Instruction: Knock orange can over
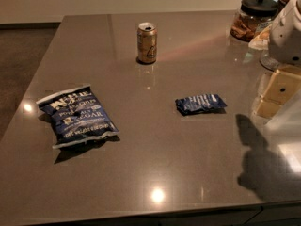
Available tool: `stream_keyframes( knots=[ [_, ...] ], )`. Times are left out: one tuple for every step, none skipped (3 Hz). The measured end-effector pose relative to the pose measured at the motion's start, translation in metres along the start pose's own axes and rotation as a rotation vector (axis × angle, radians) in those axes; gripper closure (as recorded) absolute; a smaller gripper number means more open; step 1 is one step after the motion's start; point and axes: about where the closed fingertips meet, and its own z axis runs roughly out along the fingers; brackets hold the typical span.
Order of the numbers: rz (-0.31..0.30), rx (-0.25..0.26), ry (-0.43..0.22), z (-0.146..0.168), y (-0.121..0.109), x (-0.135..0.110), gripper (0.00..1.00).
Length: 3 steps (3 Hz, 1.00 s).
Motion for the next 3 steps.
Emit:
stream_keyframes(
  knots=[
    [0.0,0.001,-0.001,0.0,0.0,0.0,0.0],
    [0.025,-0.01,-0.045,0.014,-0.011,-0.015,0.0],
    [0.11,-0.056,-0.169,0.045,-0.05,-0.055,0.0]
  ],
)
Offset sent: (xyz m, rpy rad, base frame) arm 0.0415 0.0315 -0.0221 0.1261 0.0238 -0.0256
